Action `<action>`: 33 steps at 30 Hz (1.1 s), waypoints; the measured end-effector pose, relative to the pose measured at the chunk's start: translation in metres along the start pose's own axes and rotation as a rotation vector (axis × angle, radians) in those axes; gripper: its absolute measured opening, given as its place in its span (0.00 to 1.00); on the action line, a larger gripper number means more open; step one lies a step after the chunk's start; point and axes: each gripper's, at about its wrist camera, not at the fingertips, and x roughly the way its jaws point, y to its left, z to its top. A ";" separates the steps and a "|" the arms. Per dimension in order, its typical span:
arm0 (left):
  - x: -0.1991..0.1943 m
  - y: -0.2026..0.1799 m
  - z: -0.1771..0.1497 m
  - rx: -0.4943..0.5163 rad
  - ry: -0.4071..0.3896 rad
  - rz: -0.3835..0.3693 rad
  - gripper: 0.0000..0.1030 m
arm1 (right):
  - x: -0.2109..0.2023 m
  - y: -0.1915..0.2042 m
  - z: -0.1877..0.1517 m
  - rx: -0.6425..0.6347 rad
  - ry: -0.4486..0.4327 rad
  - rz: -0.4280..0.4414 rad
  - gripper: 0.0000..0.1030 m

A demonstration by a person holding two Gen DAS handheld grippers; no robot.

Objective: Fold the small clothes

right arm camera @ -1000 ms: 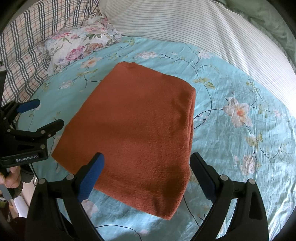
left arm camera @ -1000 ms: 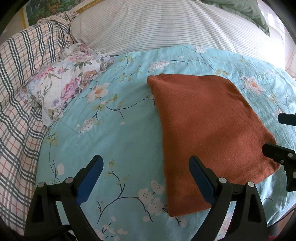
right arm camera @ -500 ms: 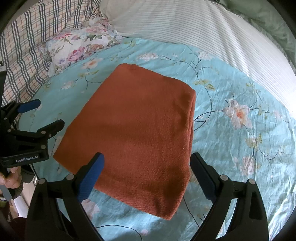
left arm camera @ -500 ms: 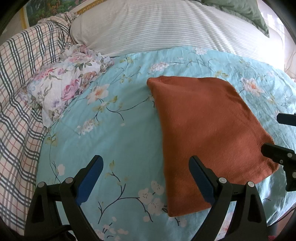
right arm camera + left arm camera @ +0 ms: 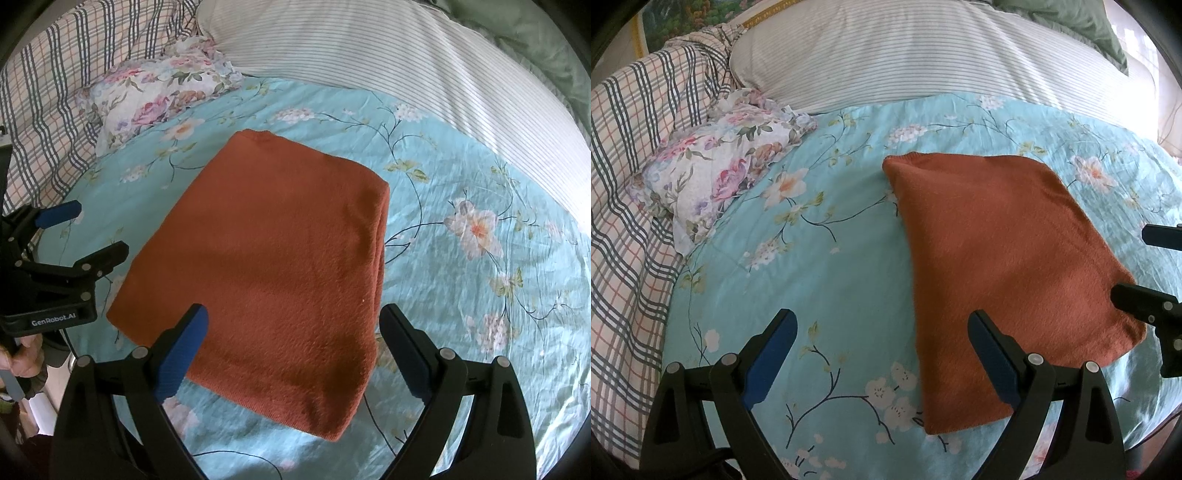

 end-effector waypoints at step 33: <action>-0.001 -0.007 0.004 0.014 -0.003 -0.002 0.92 | -0.003 -0.007 0.001 0.031 -0.016 0.006 0.91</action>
